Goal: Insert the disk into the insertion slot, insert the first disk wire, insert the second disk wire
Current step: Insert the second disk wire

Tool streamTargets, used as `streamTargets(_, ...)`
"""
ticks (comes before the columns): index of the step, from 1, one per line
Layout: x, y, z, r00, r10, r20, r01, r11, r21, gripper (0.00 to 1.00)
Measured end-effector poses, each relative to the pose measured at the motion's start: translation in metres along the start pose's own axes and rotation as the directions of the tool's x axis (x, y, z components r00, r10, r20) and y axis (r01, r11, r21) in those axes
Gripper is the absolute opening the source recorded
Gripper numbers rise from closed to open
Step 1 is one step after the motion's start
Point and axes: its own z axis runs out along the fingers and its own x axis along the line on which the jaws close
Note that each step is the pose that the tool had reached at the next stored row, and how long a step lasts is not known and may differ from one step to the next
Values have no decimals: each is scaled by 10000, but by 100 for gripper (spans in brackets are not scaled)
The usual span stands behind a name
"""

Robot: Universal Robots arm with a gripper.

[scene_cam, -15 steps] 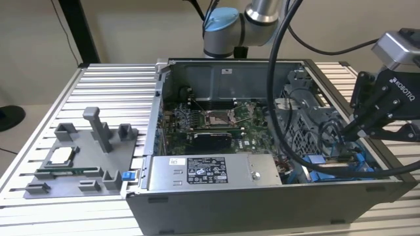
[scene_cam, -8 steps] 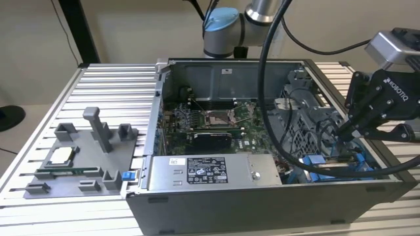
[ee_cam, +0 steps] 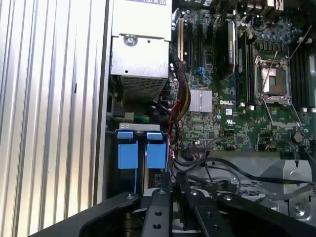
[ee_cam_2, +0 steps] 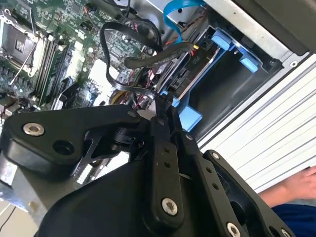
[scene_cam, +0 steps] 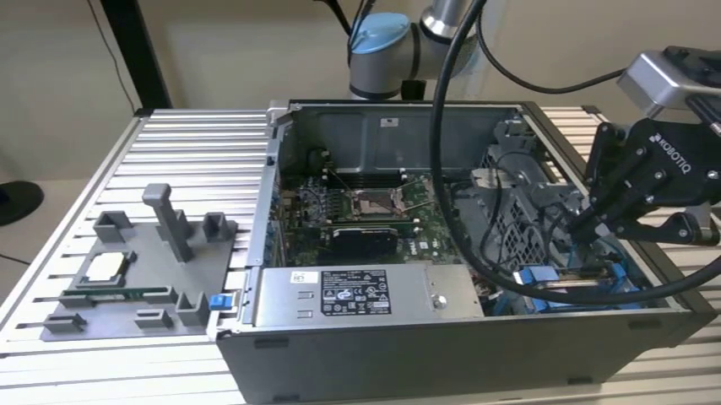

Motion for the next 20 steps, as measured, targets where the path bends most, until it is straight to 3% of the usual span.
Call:
streamTargets(11,4,2,26,10000,2,-2,-2,10000,-16,0)
streamTargets(13,6,-1,43,10000,11,-10,-11,10000,-52,0)
streamTargets(16,9,-3,56,10000,36,-12,-37,9998,-198,0)
streamTargets(20,10,-2,69,9999,132,3,-131,9982,-585,0)
